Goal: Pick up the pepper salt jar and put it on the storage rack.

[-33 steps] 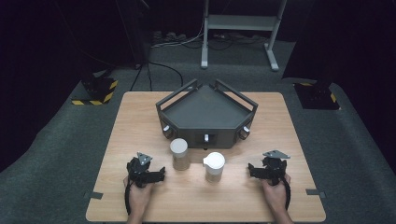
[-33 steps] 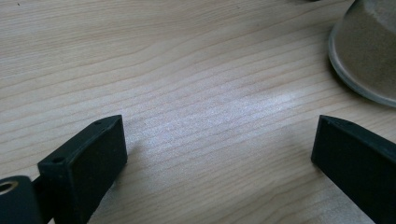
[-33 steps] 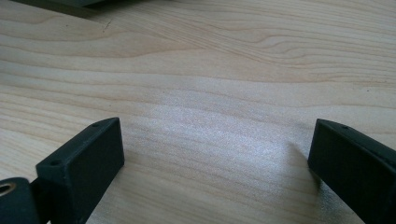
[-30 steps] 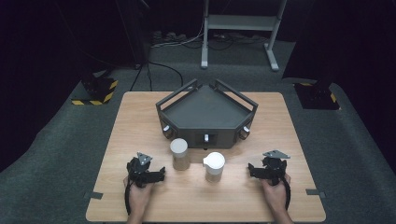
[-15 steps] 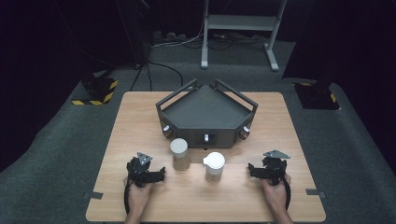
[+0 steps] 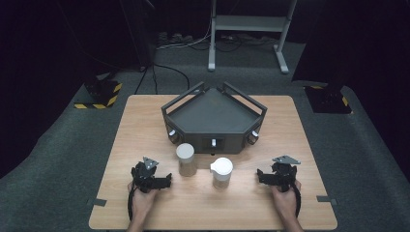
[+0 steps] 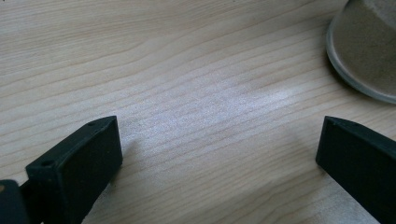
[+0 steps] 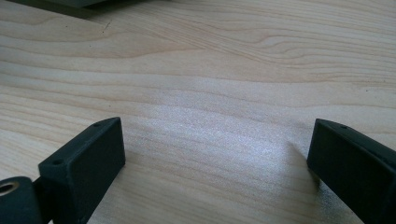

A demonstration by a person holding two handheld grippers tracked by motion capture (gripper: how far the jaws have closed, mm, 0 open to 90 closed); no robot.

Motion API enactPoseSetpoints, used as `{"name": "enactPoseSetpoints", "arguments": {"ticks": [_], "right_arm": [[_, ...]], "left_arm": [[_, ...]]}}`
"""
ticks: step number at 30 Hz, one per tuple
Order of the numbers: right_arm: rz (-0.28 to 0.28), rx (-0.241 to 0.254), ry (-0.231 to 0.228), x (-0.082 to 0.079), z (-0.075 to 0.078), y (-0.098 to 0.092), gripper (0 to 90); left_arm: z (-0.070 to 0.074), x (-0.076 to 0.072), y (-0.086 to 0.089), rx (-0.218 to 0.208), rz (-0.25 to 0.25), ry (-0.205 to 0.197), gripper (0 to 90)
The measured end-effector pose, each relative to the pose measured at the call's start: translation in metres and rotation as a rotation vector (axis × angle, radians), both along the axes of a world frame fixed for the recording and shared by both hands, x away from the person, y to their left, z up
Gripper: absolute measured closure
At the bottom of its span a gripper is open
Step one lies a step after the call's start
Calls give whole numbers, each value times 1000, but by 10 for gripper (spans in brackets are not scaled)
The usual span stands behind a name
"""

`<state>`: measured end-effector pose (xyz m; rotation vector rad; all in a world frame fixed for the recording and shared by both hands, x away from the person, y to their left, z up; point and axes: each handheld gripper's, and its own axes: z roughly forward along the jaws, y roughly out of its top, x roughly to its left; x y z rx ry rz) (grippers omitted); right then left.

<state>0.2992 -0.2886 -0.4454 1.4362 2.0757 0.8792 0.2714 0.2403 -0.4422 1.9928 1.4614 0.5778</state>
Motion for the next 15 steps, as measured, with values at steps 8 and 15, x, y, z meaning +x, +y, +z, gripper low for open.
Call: {"name": "enactPoseSetpoints", "arguments": {"ticks": [8, 15], "right_arm": [[1, 0, 0, 0, 0, 0, 36], [1, 0, 0, 0, 0, 0, 36]], "left_arm": [[5, -1, 1, -2, -17, -1, 3], [13, -5, 0, -9, -62, -12, 3]]}}
